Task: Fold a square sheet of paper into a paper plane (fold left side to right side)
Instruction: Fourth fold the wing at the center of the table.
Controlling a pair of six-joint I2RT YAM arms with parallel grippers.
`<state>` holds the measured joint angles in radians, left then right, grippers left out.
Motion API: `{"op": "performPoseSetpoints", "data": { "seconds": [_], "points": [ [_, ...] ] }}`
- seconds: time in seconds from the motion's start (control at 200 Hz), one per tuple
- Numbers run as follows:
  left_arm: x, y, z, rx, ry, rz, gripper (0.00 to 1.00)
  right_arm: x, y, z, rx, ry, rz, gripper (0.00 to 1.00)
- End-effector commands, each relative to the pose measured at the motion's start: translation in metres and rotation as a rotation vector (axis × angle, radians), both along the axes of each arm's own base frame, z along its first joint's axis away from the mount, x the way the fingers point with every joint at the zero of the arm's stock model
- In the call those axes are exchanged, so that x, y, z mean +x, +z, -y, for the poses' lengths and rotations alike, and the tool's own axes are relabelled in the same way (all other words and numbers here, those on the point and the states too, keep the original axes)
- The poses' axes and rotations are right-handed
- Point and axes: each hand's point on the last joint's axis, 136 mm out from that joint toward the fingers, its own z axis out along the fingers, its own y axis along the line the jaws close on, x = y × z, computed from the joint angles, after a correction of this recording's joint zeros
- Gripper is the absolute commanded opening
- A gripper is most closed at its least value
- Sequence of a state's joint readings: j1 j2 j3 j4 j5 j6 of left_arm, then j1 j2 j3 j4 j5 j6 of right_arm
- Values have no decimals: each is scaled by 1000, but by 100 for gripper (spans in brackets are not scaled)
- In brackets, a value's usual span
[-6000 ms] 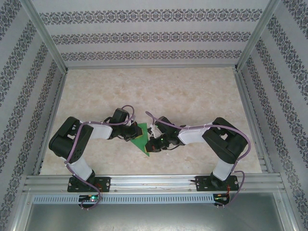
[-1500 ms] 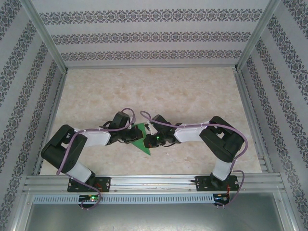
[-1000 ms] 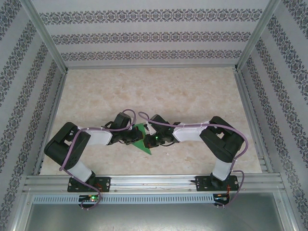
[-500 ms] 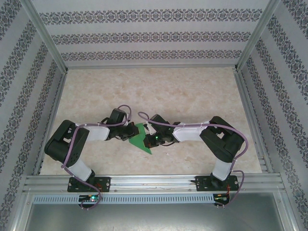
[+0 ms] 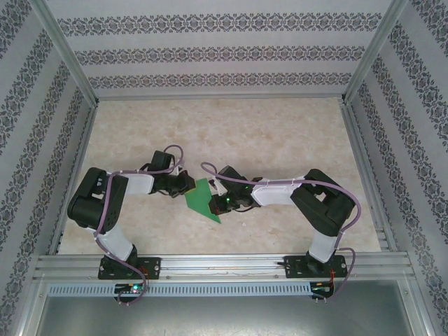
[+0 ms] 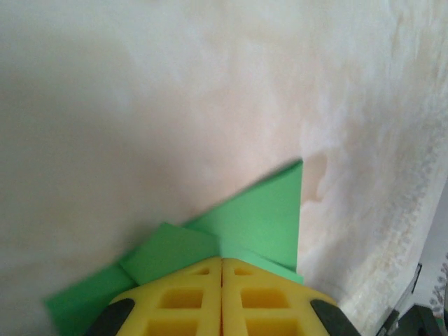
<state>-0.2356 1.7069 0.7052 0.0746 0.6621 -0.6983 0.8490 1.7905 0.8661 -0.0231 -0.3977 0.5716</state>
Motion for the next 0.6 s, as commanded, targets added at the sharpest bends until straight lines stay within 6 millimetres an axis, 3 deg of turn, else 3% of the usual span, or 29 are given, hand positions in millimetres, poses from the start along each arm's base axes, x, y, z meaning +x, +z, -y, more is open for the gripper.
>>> {"op": "performPoseSetpoints", "data": {
  "seconds": [0.0,0.19,0.325,0.465,0.595],
  "points": [
    [20,-18,-43,156,90,12,7,-48,-63,70,-310,-12,-181,0],
    [35,-15,-60,183,119,41,6,-49,-60,66,-284,-12,-189,0],
    [42,13,-60,175,114,117,5,-48,-57,61,-243,-23,-196,0],
    [31,46,-56,155,100,190,4,-44,-54,56,-211,-36,-192,0],
    [8,67,-38,92,60,228,4,-42,-53,55,-190,-49,-193,0]
  ]
}}
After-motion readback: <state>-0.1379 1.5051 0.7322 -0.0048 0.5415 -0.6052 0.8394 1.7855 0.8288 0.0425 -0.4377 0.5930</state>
